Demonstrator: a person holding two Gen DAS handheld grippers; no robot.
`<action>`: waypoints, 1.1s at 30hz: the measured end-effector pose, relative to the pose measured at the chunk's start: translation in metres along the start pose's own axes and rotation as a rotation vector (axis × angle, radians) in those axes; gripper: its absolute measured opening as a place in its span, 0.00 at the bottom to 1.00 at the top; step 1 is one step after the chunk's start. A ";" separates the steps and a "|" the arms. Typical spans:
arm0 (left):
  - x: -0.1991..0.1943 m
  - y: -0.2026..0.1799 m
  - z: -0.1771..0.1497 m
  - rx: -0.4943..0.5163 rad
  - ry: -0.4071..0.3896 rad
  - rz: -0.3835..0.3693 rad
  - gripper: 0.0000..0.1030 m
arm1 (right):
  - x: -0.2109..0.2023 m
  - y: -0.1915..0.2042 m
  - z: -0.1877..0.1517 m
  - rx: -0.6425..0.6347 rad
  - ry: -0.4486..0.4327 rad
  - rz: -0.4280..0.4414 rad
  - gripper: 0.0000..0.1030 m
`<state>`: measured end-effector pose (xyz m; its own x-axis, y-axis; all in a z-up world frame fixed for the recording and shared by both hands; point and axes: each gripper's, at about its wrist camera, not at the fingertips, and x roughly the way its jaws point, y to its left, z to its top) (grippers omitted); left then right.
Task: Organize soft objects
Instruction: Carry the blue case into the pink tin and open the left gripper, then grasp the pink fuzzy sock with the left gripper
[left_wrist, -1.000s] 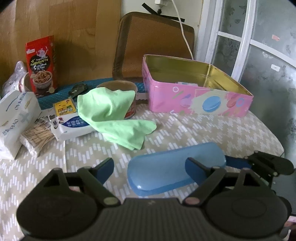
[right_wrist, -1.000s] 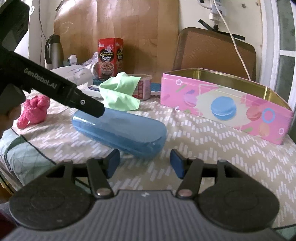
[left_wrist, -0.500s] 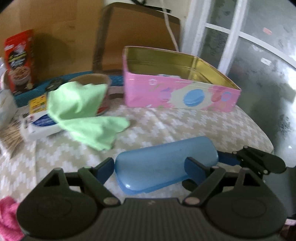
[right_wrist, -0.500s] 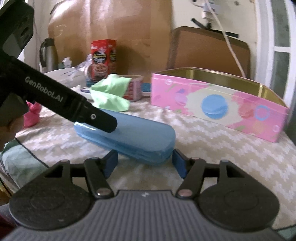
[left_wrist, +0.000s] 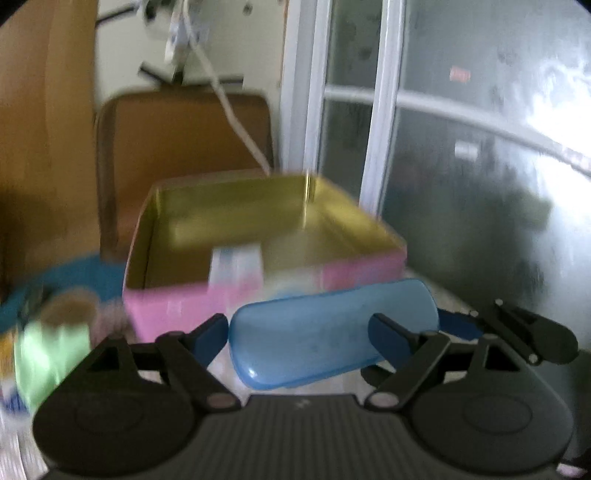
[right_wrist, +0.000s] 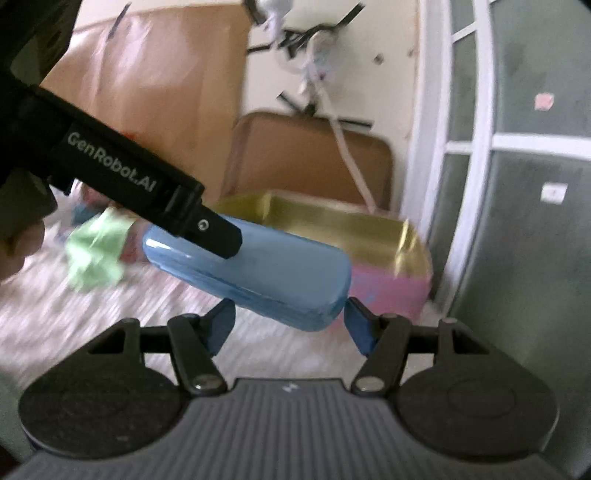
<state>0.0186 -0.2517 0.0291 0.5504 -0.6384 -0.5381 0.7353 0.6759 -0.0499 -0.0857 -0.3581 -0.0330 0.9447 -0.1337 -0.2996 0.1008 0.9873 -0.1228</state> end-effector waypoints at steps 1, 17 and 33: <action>0.005 -0.002 0.010 0.008 -0.026 0.007 0.83 | 0.007 -0.007 0.006 0.004 -0.013 -0.008 0.65; 0.039 0.034 0.020 -0.144 -0.036 0.078 0.85 | 0.055 -0.021 0.015 0.201 -0.040 -0.057 0.84; -0.246 0.167 -0.183 -0.433 -0.061 0.175 0.84 | -0.002 0.191 0.003 0.081 0.115 0.660 0.67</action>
<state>-0.0664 0.0851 -0.0009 0.6830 -0.5126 -0.5203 0.4038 0.8586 -0.3159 -0.0672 -0.1694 -0.0530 0.7773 0.4960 -0.3870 -0.4590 0.8678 0.1904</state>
